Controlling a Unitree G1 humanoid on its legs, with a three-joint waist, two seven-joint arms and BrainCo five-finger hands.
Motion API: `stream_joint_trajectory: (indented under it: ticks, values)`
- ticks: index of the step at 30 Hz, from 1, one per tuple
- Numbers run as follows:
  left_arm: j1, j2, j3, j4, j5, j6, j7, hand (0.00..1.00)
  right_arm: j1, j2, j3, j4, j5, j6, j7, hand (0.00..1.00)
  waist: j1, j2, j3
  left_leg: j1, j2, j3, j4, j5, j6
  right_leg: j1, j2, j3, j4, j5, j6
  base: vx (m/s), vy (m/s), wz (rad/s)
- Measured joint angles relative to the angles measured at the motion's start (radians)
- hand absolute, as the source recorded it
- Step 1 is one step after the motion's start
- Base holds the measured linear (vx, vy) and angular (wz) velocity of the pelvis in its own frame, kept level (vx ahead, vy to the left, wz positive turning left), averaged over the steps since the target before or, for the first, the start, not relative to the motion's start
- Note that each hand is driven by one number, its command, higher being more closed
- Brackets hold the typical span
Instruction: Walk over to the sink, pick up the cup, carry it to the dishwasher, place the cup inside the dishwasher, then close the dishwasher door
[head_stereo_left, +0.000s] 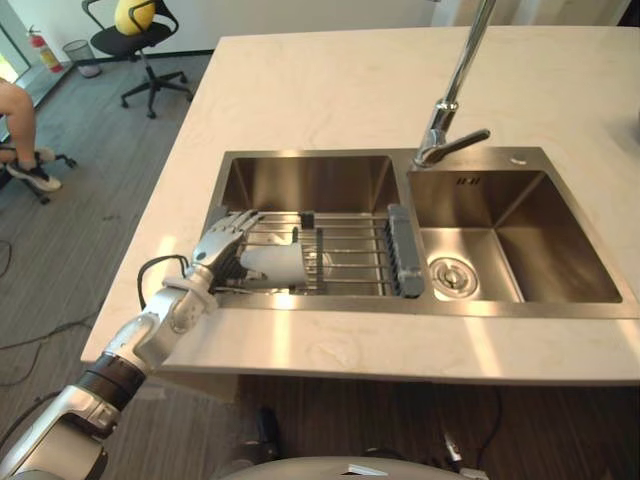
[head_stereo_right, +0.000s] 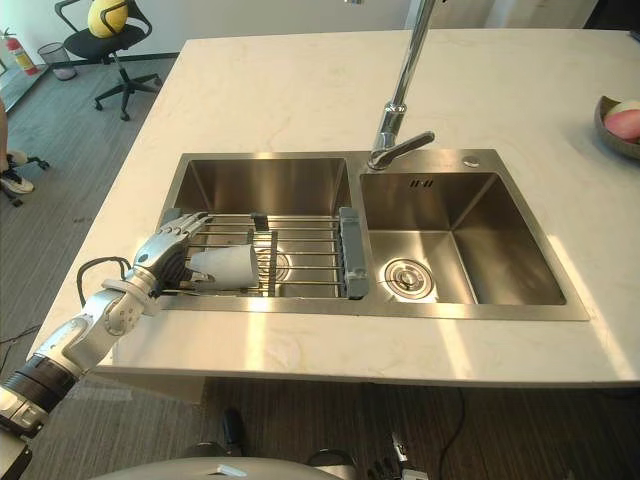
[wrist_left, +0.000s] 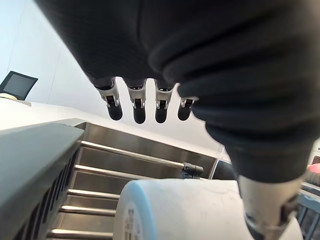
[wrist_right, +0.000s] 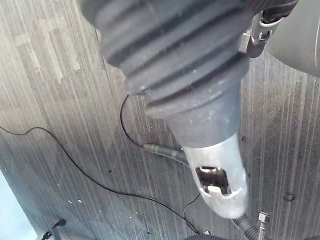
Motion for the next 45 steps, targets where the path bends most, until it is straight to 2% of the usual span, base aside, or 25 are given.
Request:
stream_joint_trajectory:
  ticks: [4,7,9,14,16,21,26,29,37,41,45]
  values:
    - [0.000,0.003,-0.010,0.000,-0.001,-0.023,-0.035,0.00,0.001,0.000,0.011,-0.003,0.000,0.001,0.000,0.00,-0.002,-0.008,0.005,-0.002,-0.004,-0.001,0.000,-0.004,0.006,-0.001,-0.004,0.000,-0.004,0.000,-0.001,-0.04,0.013,0.00]
    - [-0.002,0.003,-0.028,0.010,0.000,-0.007,-0.037,0.00,0.000,-0.001,0.027,-0.005,0.000,0.003,-0.002,0.00,-0.001,-0.017,0.009,-0.004,-0.014,-0.001,0.000,-0.007,0.005,0.001,-0.009,-0.002,-0.012,0.001,-0.003,0.03,0.001,0.01]
    - [-0.007,0.009,-0.038,0.014,0.001,0.007,-0.023,0.00,0.002,-0.003,0.026,-0.004,0.000,0.011,-0.006,0.00,0.001,-0.017,0.009,-0.002,-0.027,-0.002,0.000,-0.012,0.014,0.009,-0.015,-0.006,-0.017,-0.001,-0.021,0.09,0.001,0.04]
    - [0.008,0.010,-0.062,-0.001,0.005,0.006,0.034,0.00,-0.006,-0.006,0.022,-0.003,0.001,0.022,-0.010,0.00,0.026,-0.016,0.008,0.017,-0.032,-0.008,0.001,-0.018,0.014,0.031,-0.013,-0.009,-0.007,0.005,-0.051,0.08,-0.020,0.08]
    - [0.008,0.010,-0.062,0.000,0.020,0.007,0.048,0.00,-0.011,-0.009,0.020,-0.003,0.000,0.021,-0.010,0.00,0.030,-0.016,0.008,0.016,-0.030,-0.007,0.000,-0.018,0.014,0.030,-0.011,-0.007,-0.009,0.005,-0.052,-0.01,-0.036,-0.03]
    - [0.000,0.008,-0.053,0.041,0.047,0.006,0.057,0.00,-0.009,-0.010,0.021,0.001,0.000,0.022,-0.010,0.00,0.015,-0.016,0.009,0.018,-0.027,0.003,0.000,-0.020,0.011,0.030,-0.010,0.004,-0.031,-0.002,-0.063,-0.06,-0.025,-0.11]
    - [-0.022,-0.001,-0.056,0.069,0.083,-0.007,0.054,0.00,-0.003,-0.010,0.027,0.001,0.000,0.022,-0.011,0.00,0.006,-0.017,0.009,0.016,-0.023,0.004,0.000,-0.022,0.008,0.025,-0.011,0.008,-0.031,-0.003,-0.062,-0.06,-0.014,-0.03]
    - [-0.030,0.002,-0.071,0.068,0.083,-0.017,0.054,0.00,-0.002,-0.010,0.034,0.001,0.000,0.021,-0.011,0.00,0.010,-0.021,0.011,0.015,-0.026,0.004,0.000,-0.023,0.009,0.025,-0.014,0.008,-0.031,-0.003,-0.061,-0.01,-0.003,0.00]
    - [-0.030,0.003,-0.094,0.062,0.083,-0.022,0.058,0.00,-0.004,-0.012,0.060,0.000,0.000,0.018,-0.012,0.00,0.017,-0.019,0.010,0.015,-0.035,0.003,0.000,-0.026,0.012,0.026,-0.024,0.007,-0.031,0.011,-0.031,0.00,0.000,0.00]
    - [-0.034,0.003,-0.097,0.066,0.088,-0.001,0.057,0.00,-0.003,-0.003,0.139,0.000,0.000,-0.003,-0.042,0.00,0.008,-0.016,0.008,0.015,-0.036,0.005,0.000,-0.025,0.012,0.024,-0.026,0.010,-0.033,0.010,-0.025,-0.03,-0.012,-0.02]
    - [-0.037,0.003,-0.097,0.079,0.112,-0.004,0.074,0.00,0.003,0.018,0.178,-0.001,0.001,-0.025,-0.088,0.00,0.003,-0.010,0.006,0.014,-0.035,0.006,0.000,-0.025,0.012,0.020,-0.027,0.014,-0.032,0.005,-0.015,-0.04,-0.015,-0.03]
